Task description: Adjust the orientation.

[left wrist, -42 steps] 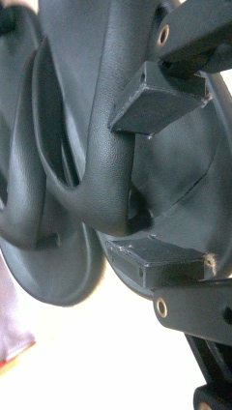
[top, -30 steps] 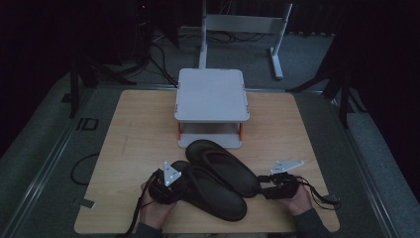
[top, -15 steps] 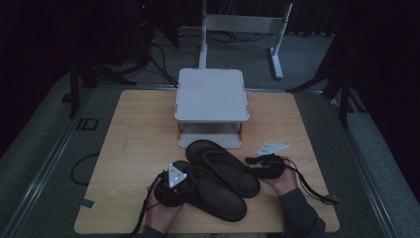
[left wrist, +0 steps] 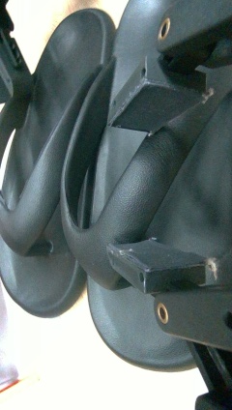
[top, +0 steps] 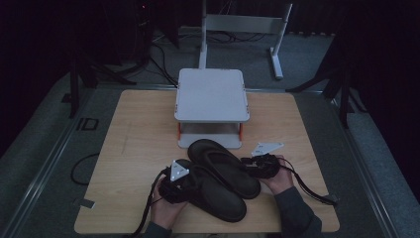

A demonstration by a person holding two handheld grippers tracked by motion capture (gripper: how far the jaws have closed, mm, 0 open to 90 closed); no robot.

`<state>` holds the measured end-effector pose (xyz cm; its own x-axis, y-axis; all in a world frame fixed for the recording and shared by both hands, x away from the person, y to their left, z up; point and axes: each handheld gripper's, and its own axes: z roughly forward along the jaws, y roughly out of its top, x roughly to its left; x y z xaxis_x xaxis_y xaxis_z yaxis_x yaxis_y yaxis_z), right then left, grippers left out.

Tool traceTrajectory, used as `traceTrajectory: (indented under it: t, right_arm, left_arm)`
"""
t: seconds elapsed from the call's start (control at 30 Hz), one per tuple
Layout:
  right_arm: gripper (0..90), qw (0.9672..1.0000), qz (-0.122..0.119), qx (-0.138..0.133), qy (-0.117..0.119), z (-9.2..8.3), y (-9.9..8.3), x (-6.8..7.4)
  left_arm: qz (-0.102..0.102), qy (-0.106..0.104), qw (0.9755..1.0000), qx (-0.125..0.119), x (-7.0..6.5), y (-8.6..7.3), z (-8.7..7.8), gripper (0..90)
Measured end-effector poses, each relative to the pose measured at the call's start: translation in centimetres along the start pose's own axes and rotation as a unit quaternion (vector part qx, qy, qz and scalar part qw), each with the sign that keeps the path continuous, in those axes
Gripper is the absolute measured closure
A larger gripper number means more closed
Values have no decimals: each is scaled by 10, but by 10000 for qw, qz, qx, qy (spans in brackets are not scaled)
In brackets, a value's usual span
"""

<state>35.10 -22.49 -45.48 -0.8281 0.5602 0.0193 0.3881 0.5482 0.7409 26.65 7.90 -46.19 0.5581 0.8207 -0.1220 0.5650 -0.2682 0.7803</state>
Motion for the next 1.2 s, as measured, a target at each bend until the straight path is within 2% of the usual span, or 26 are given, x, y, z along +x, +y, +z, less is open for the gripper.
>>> traceTrajectory:
  t: [0.13,0.23,0.27,0.3,0.47,0.6,0.73,0.87,1.0,1.03,1.1,1.2]
  right_arm:
    - [698,9999,109,-36,44,-6,-6,-1]
    - [704,9999,127,-44,79,-11,-10,0]
    - [703,9998,138,-66,104,-12,-12,0]
    - [703,9997,177,-79,170,-16,-16,2]
    - [695,9996,155,-48,211,-22,-24,8]
    - [693,9995,186,-69,252,-25,-29,12]
    - [694,9992,167,-6,352,-28,-33,15]
    - [688,9992,109,26,397,-29,-36,19]
    - [692,9983,85,88,574,-31,-38,26]
    - [697,9978,72,94,654,-31,-39,27]
    - [706,9952,81,56,977,-29,-40,32]
    - [695,9940,-34,93,1091,-26,-39,41]
  left_arm:
    - [-67,57,10000,-41,3,5,6,410]
    - [-52,36,10000,-38,5,9,8,429]
    - [25,25,10000,-41,6,12,10,429]
    - [22,12,10000,-58,6,14,11,441]
    - [14,-62,9999,-135,9,22,16,472]
    - [22,-119,9998,-147,12,28,21,478]
    - [-1,-38,10000,-27,17,30,28,473]
    - [-5,-29,10000,-49,19,30,31,471]
    - [24,-30,10000,-52,21,31,33,469]
    - [53,-21,10000,-53,23,32,34,469]
    - [61,-32,10000,-46,25,32,34,469]
    - [11,-10,10000,-74,30,32,33,466]
